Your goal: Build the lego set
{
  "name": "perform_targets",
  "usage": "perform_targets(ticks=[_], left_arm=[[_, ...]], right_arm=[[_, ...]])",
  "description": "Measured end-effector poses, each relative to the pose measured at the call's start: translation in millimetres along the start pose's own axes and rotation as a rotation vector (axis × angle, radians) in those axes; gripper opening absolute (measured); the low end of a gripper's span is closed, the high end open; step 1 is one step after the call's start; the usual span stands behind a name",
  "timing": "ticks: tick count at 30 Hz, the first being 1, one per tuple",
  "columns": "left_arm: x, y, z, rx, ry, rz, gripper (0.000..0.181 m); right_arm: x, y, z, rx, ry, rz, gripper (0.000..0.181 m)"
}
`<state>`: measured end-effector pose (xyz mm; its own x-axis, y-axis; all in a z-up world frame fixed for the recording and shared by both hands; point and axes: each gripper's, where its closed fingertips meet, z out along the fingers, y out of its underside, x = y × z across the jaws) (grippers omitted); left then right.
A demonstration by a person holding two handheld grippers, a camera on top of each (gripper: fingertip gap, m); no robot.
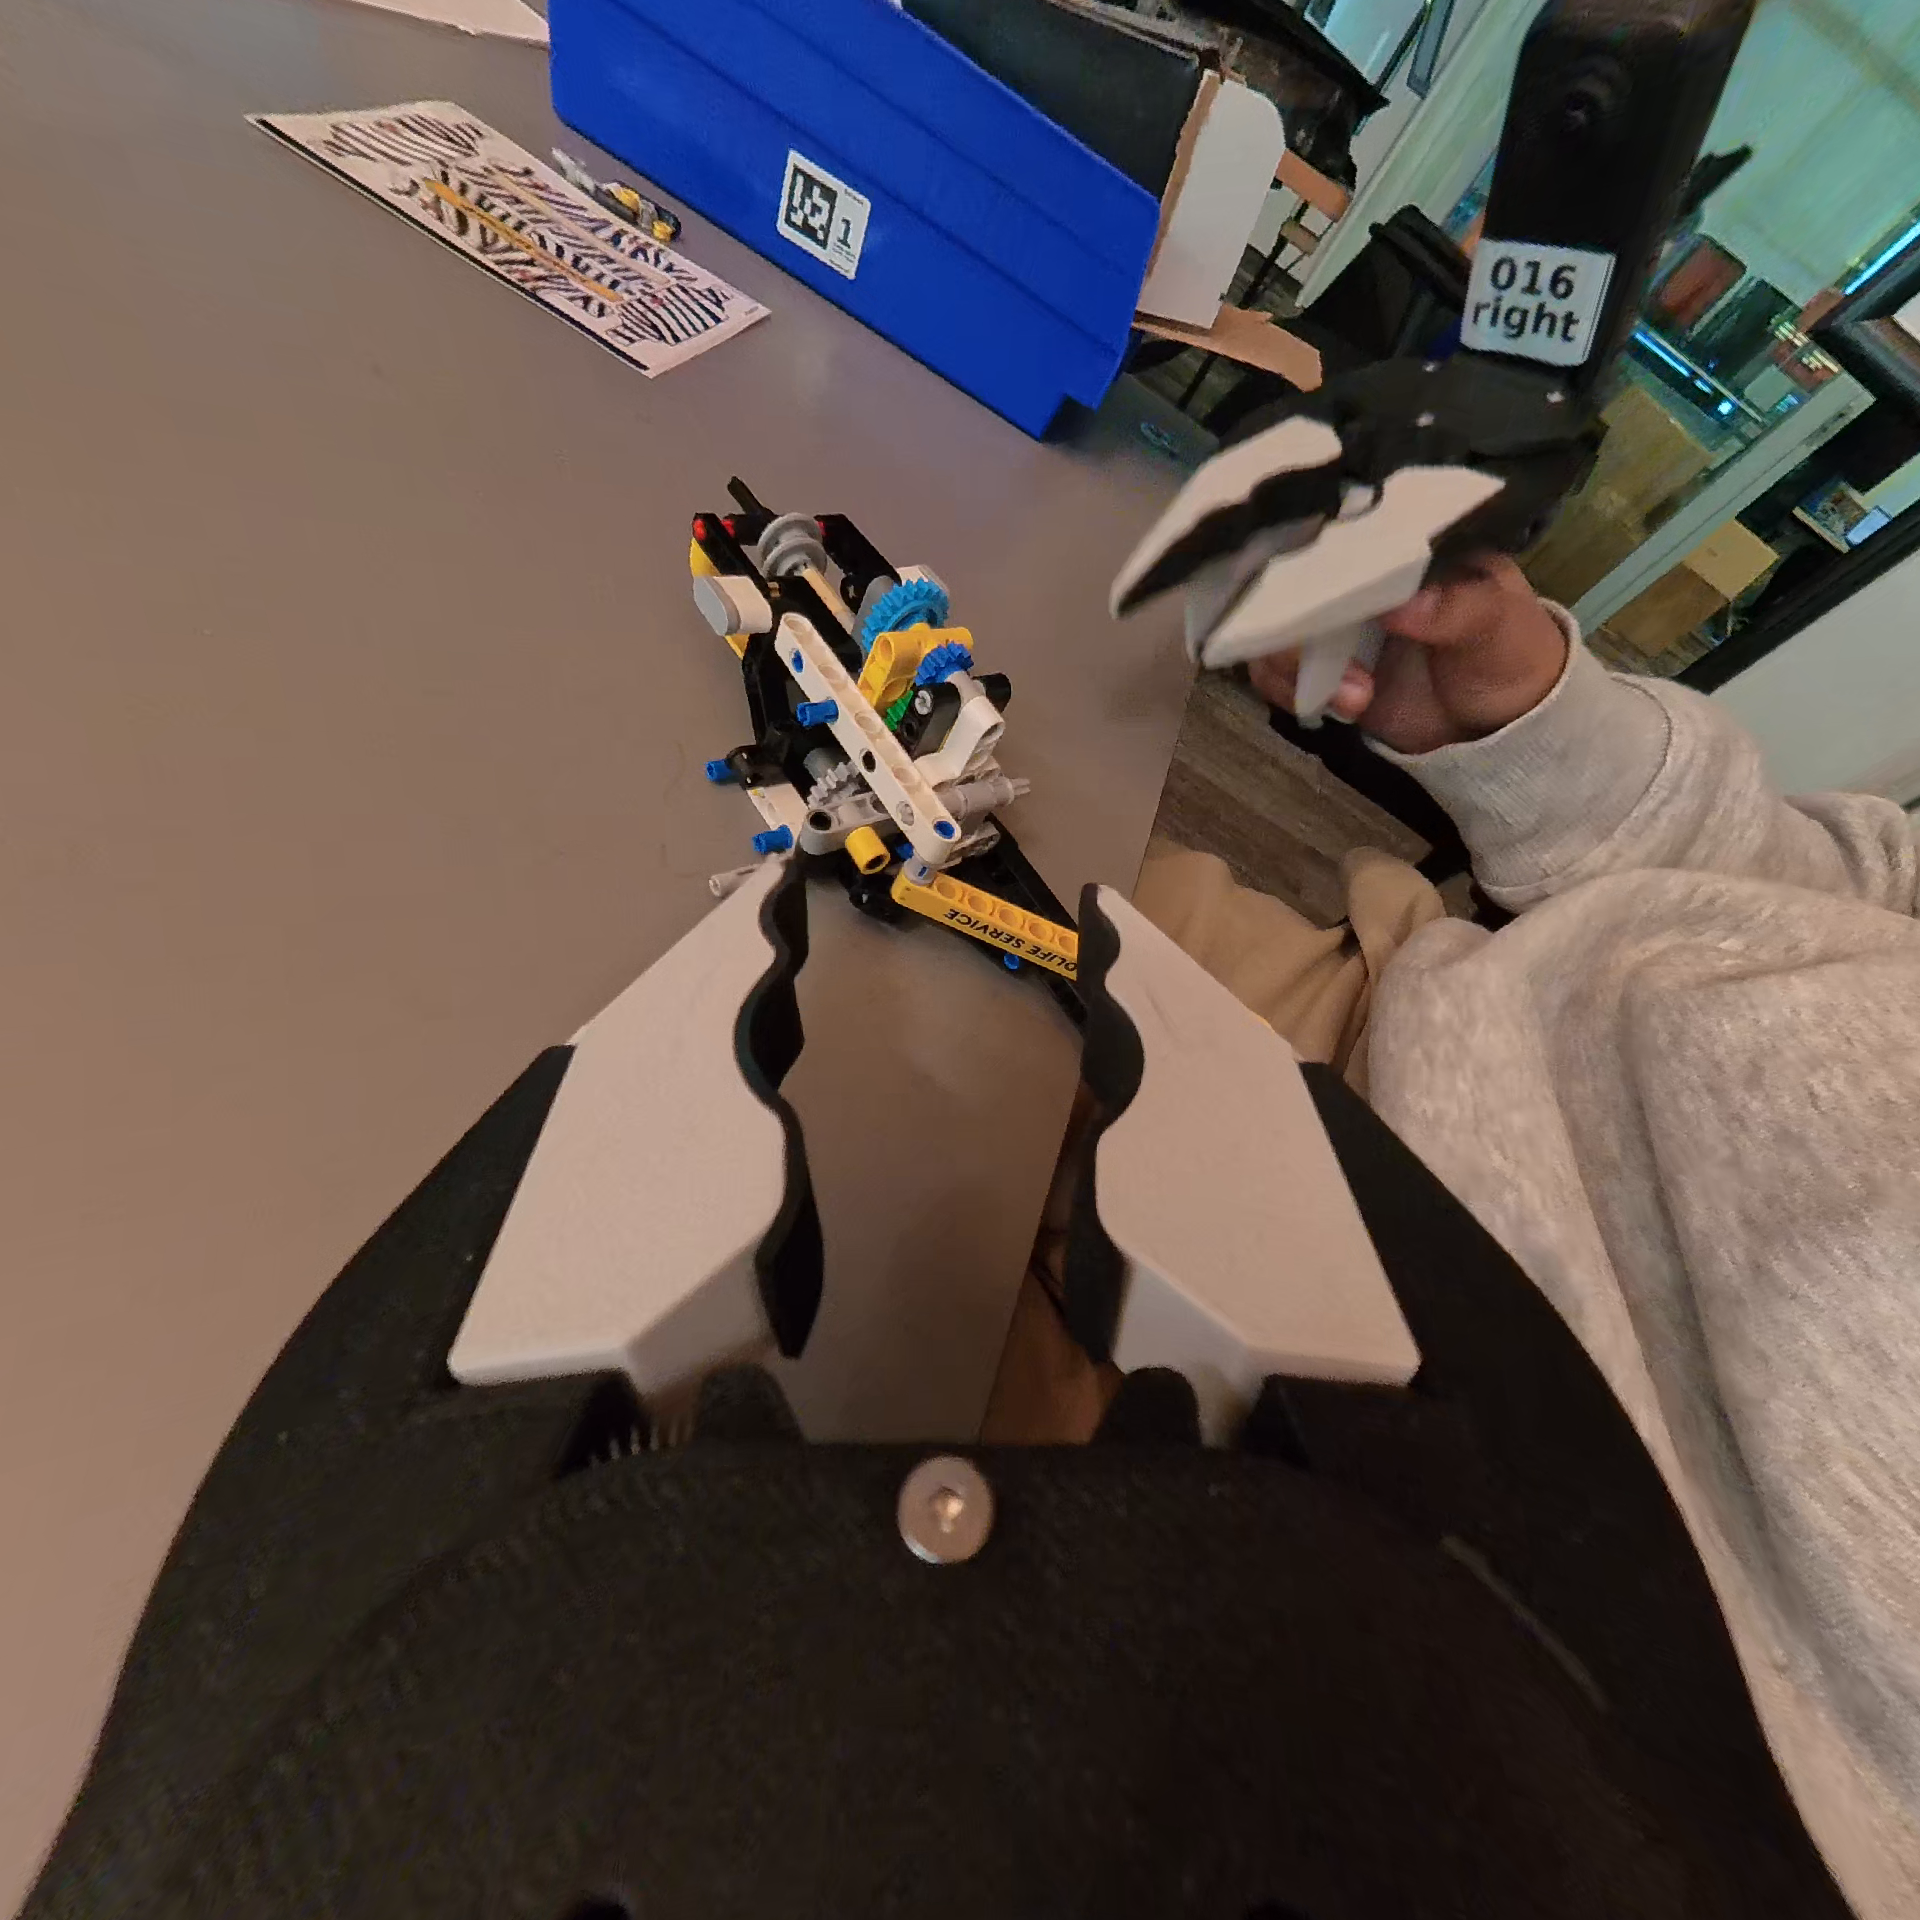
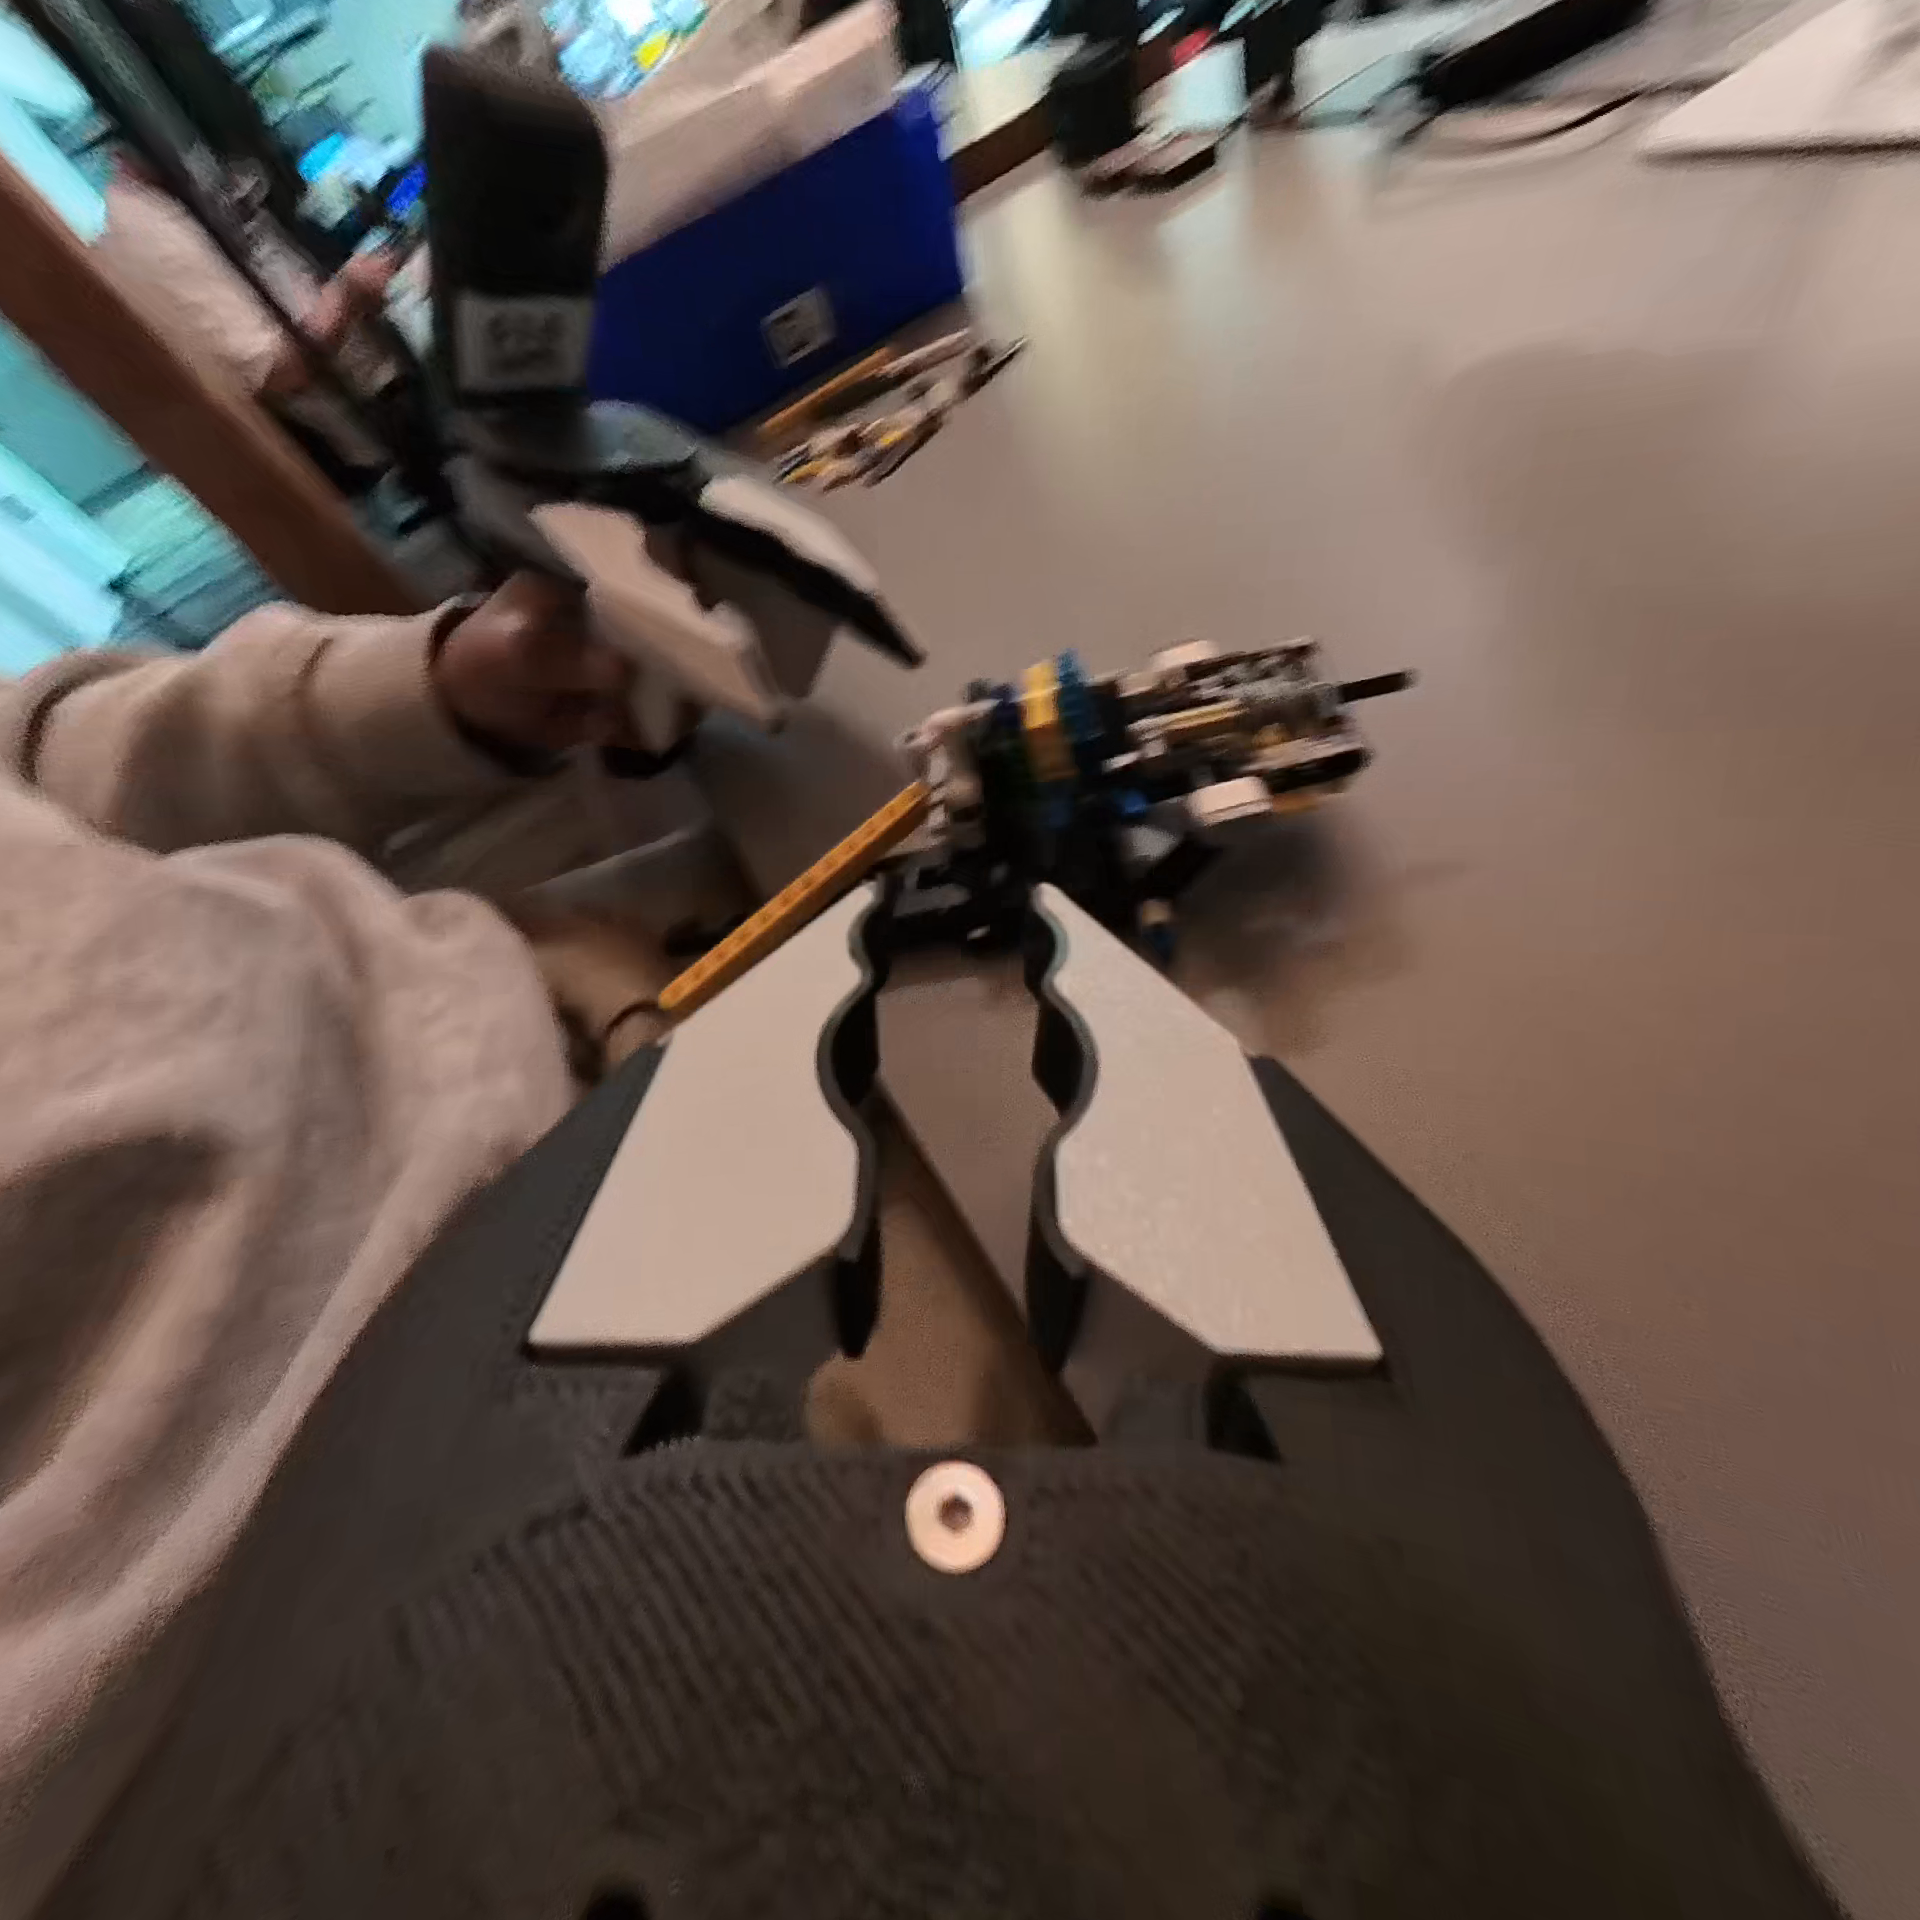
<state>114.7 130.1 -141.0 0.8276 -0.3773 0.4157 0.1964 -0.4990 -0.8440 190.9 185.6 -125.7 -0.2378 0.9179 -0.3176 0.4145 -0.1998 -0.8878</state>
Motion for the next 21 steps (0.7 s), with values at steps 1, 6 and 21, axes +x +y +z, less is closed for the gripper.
perform_targets(ticks=[1, 6, 21], left_arm=[[-0.3, -1.4, -0.9, 0.01, -0.003, 0.0, 0.051], [-5.7, -10.9, -9.3, 0.067, -0.032, 0.0, 0.053], [-11.3, -55.5, 14.1, -0.005, -0.061, 0.063, 0.071]], right_arm=[[-5.9, 8.4, 3.9, -0.057, -0.031, -0.021, 0.018], [-14.1, 48.3, 21.9, -0.306, 0.009, -0.209, 0.026], [-31.7, 24.2, 95.1, -0.247, 0.037, -0.169, 0.033]])
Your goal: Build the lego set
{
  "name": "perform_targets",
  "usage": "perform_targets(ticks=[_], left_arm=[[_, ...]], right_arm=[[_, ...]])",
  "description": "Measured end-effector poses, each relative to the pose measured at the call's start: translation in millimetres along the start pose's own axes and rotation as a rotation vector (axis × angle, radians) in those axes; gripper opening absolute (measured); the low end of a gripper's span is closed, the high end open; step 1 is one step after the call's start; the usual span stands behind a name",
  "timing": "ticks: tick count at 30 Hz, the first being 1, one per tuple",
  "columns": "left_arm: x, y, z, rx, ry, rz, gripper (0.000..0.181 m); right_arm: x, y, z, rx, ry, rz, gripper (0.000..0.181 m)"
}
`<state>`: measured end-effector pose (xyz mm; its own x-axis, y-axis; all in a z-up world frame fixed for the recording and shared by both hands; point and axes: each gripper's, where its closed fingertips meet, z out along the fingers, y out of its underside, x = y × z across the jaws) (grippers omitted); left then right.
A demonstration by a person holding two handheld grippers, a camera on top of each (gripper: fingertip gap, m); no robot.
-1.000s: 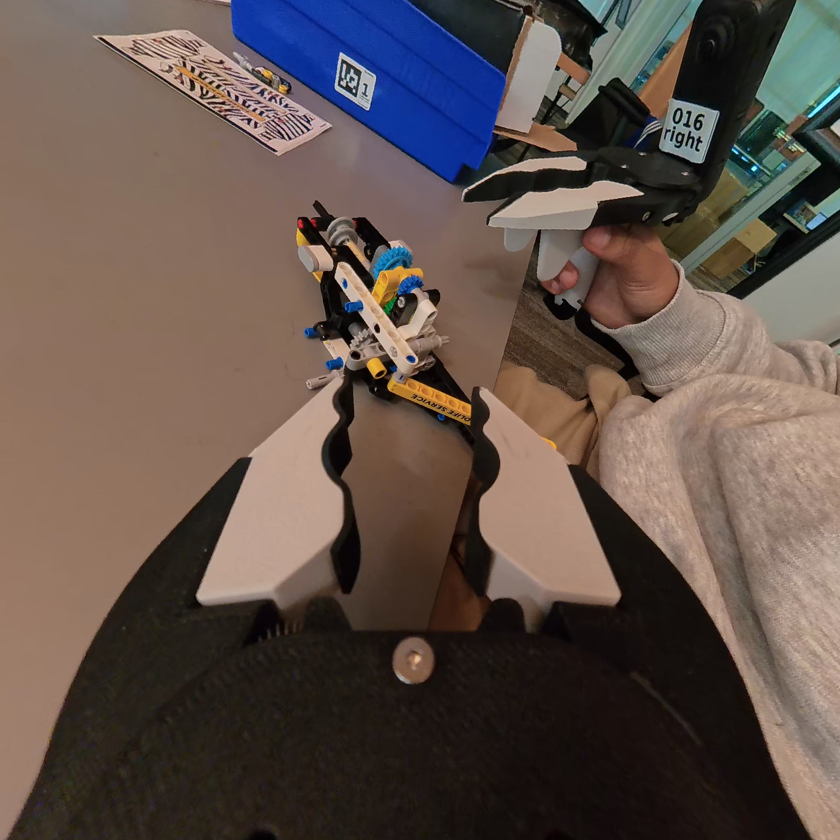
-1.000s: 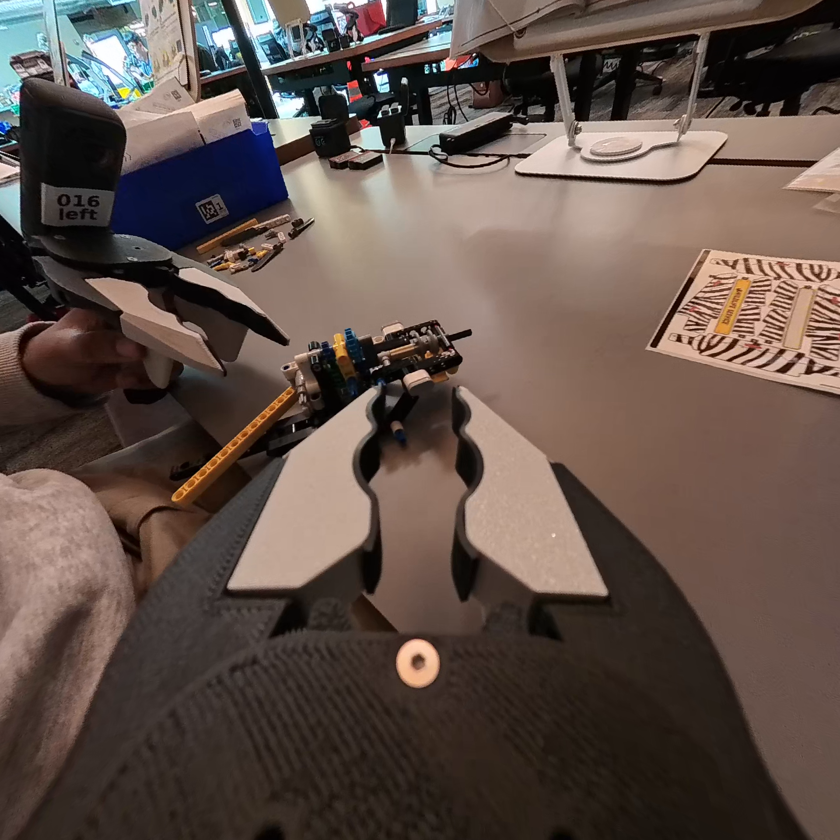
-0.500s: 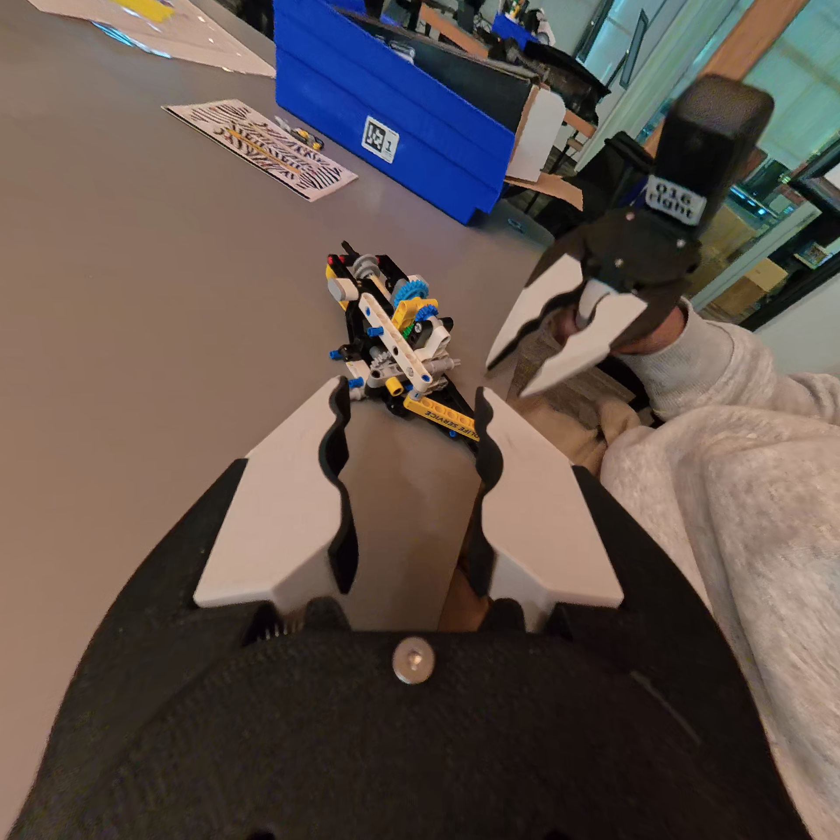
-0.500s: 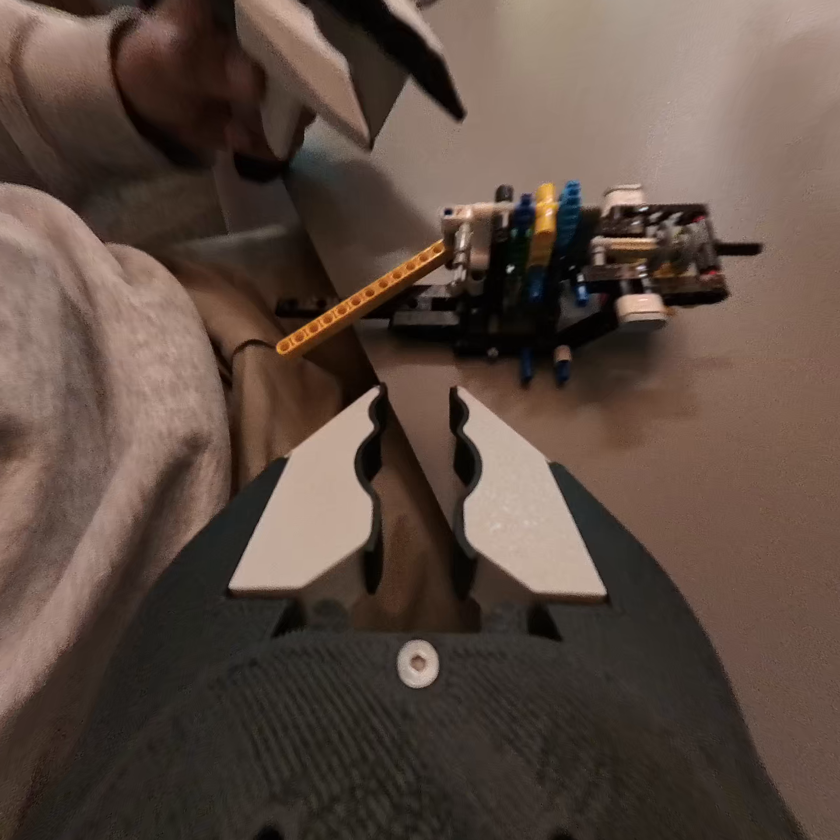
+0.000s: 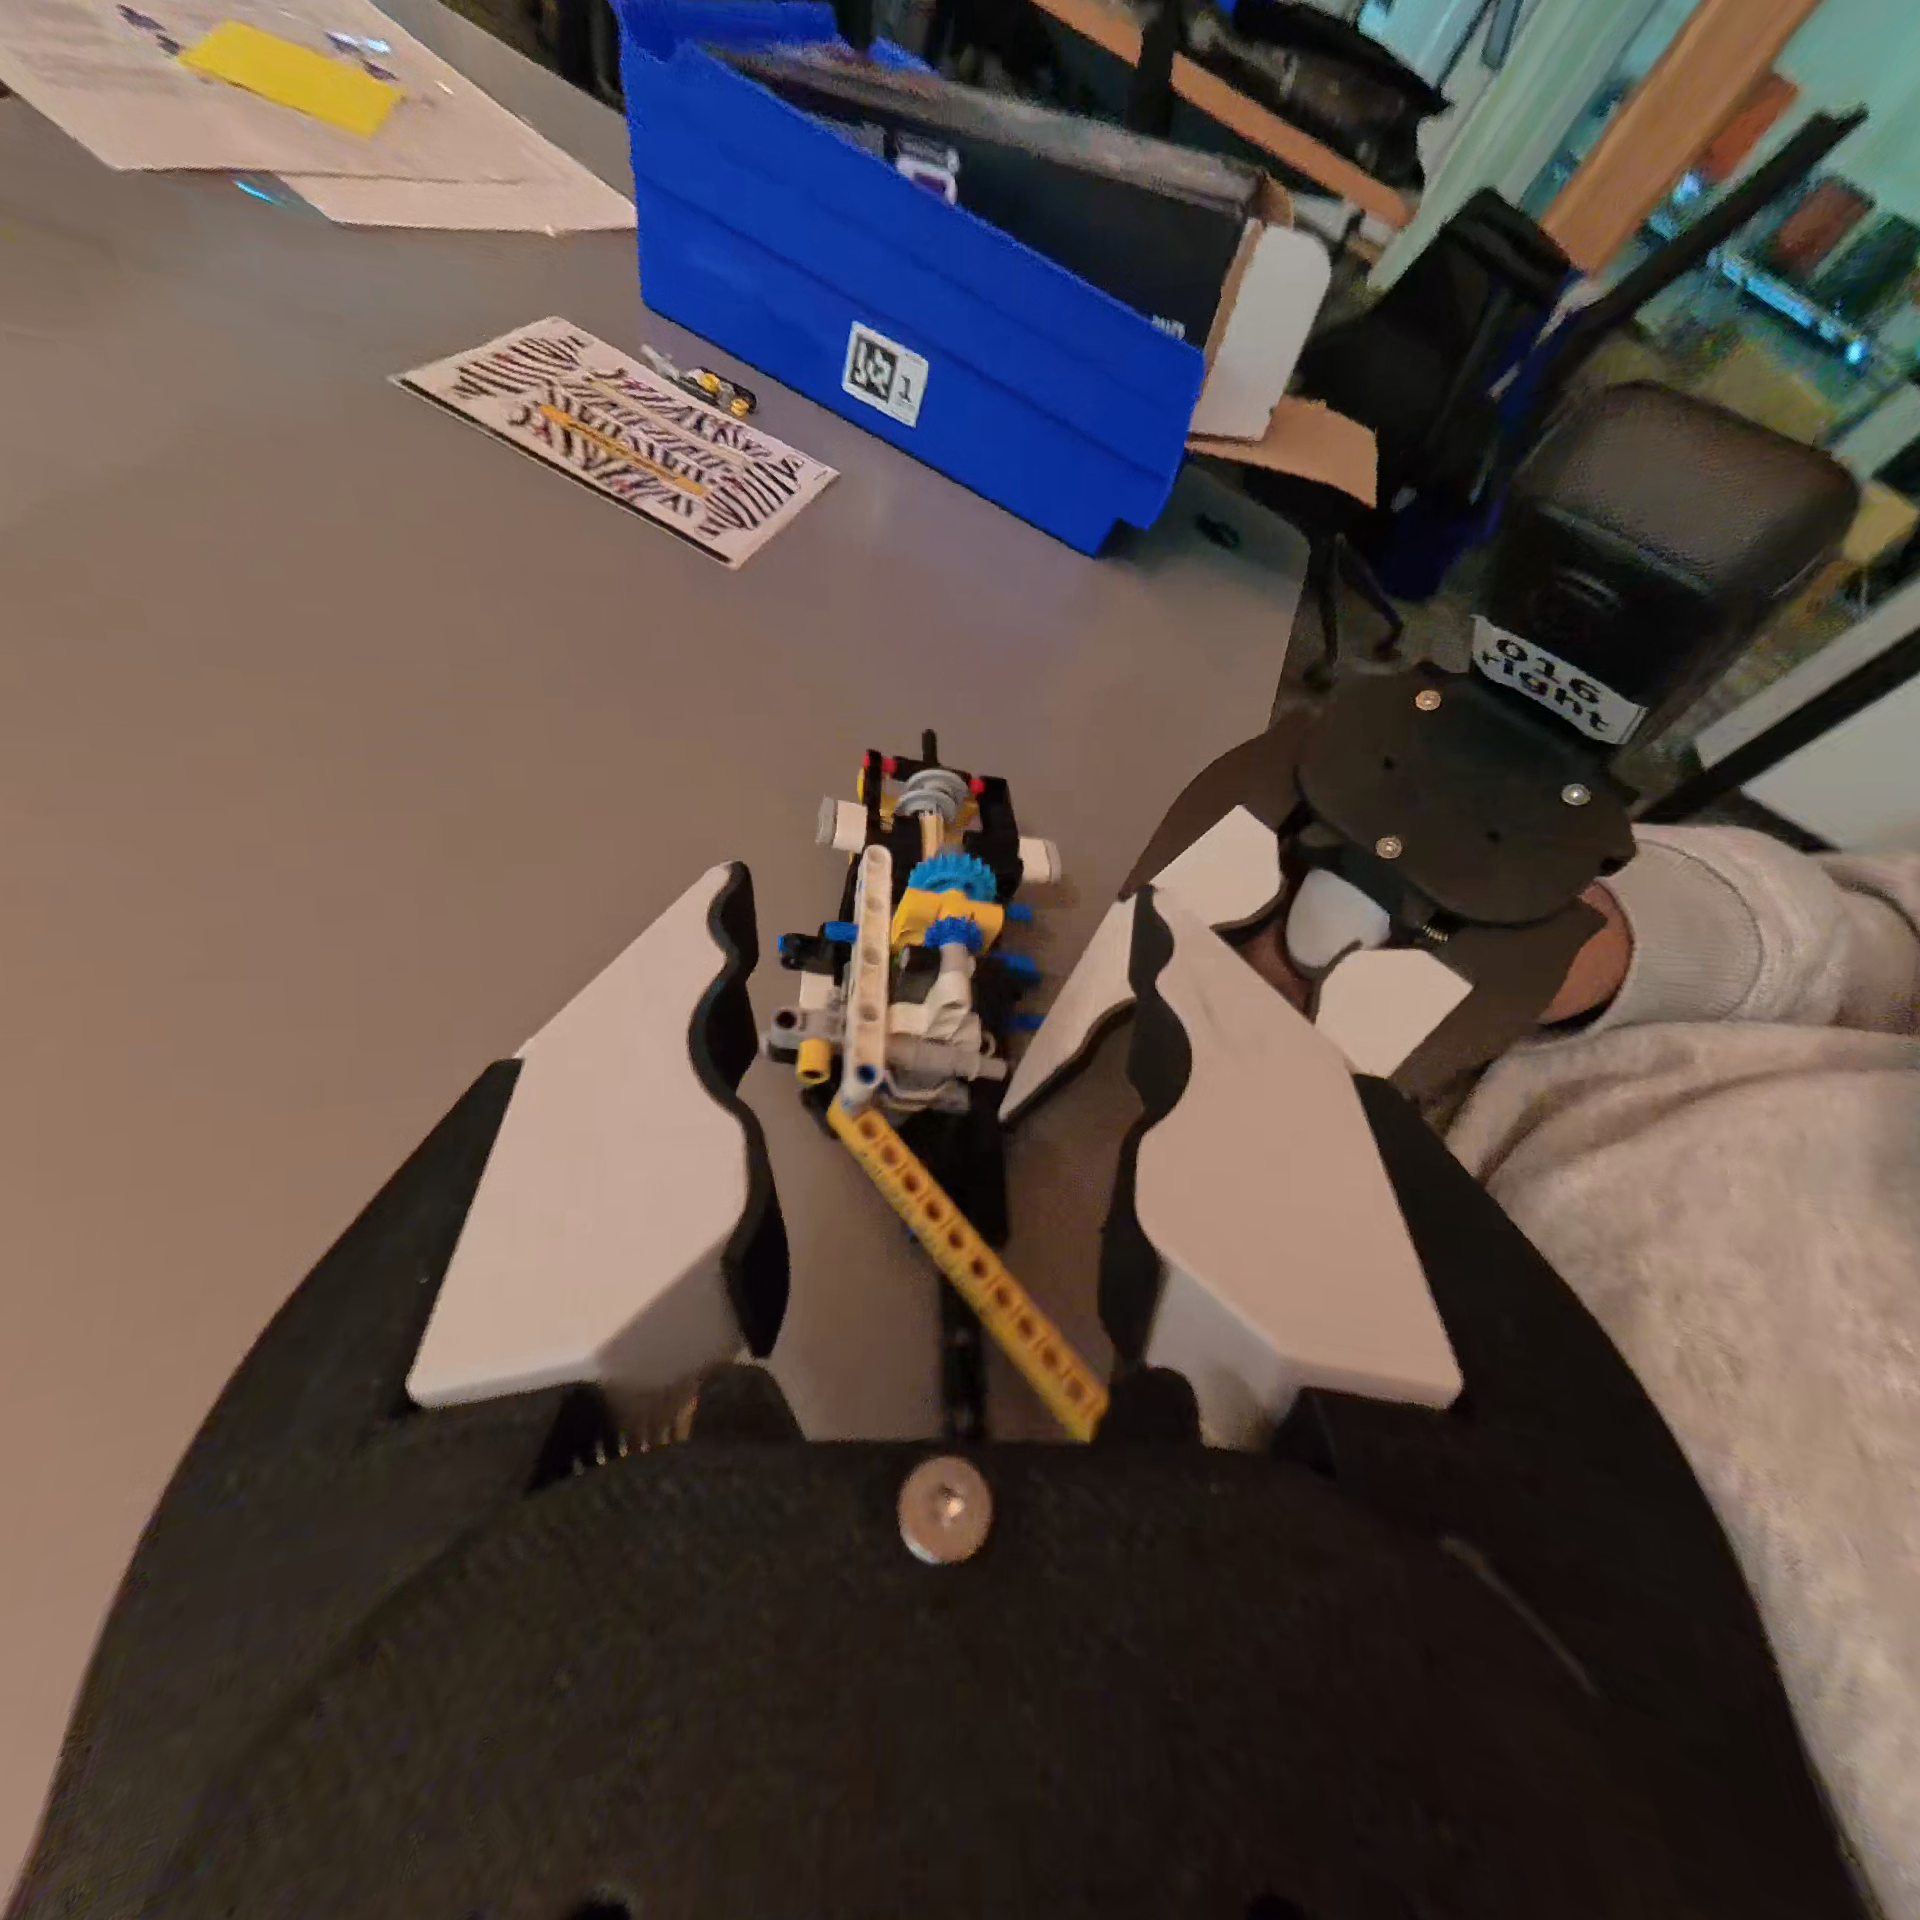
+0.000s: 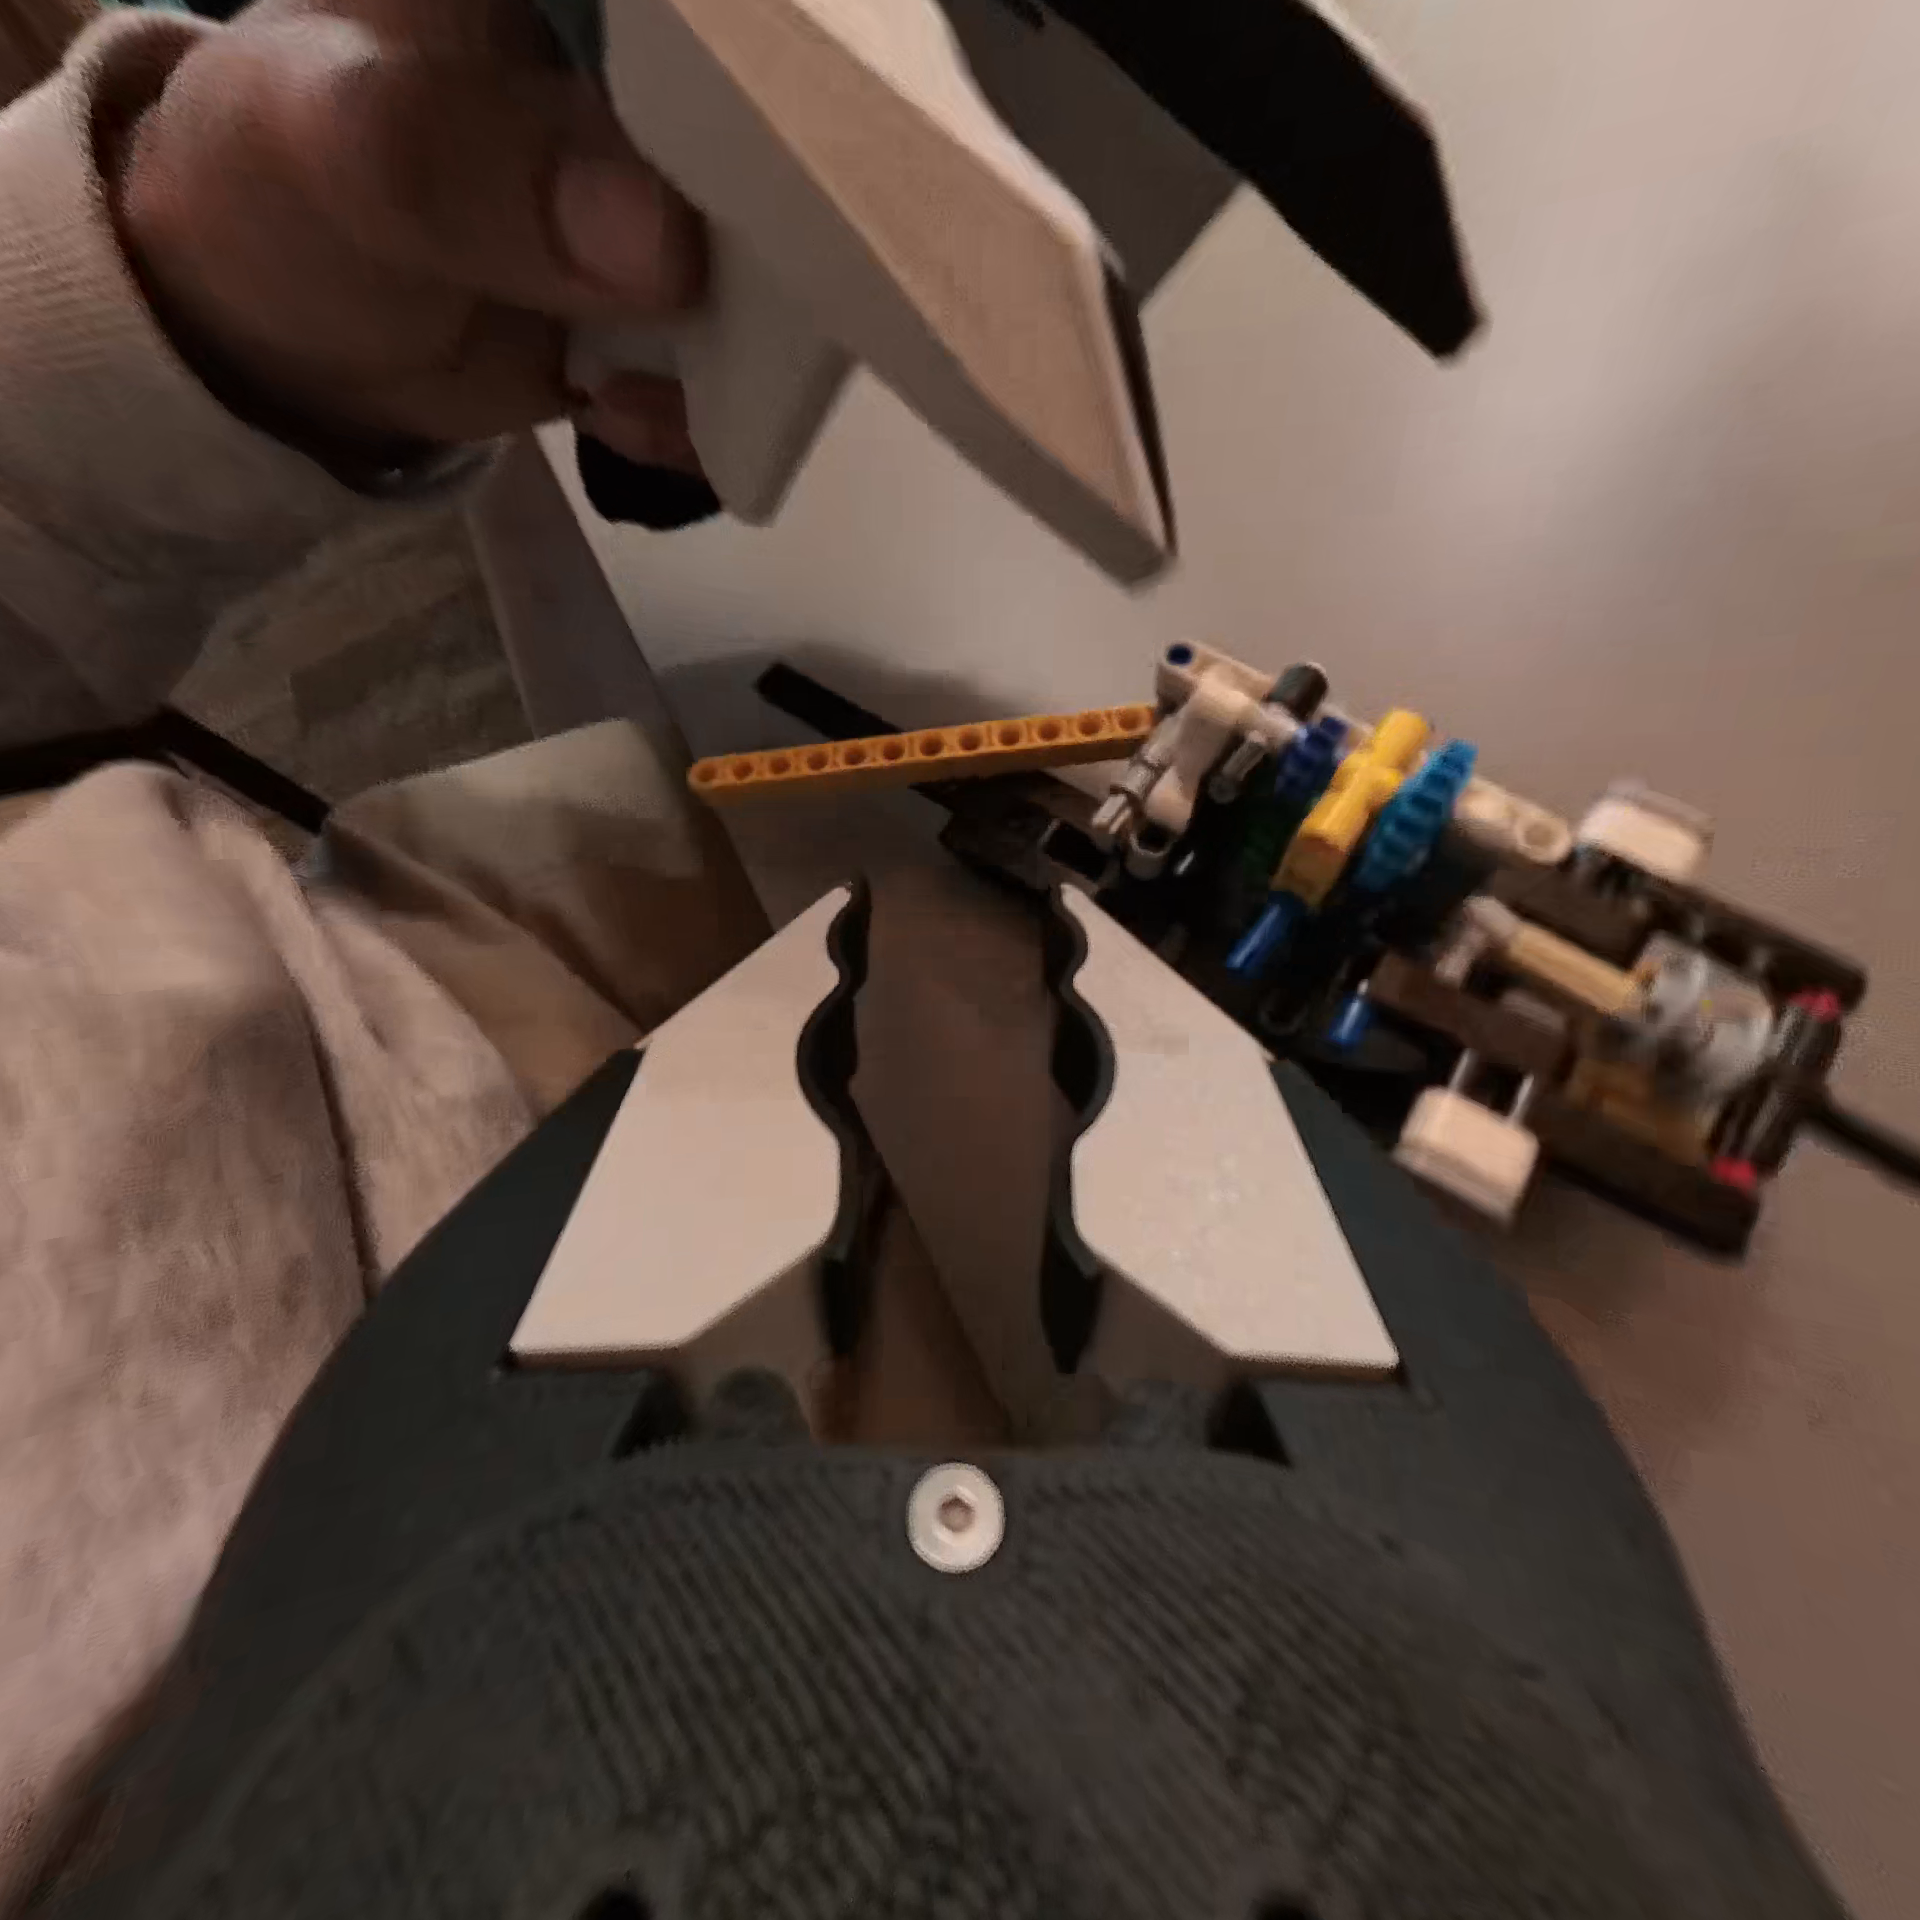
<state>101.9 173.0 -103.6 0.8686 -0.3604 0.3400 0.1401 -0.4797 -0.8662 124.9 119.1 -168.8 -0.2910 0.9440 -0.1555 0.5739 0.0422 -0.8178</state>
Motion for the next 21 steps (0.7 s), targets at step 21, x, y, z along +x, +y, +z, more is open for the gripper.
perform_targets(ticks=[21], left_arm=[[-7.1, 32.6, 54.7, -0.316, -0.13, 0.242, 0.085]], right_arm=[[86.5, -6.9, -75.8, 0.181, -0.119, -0.139, 0.091]])
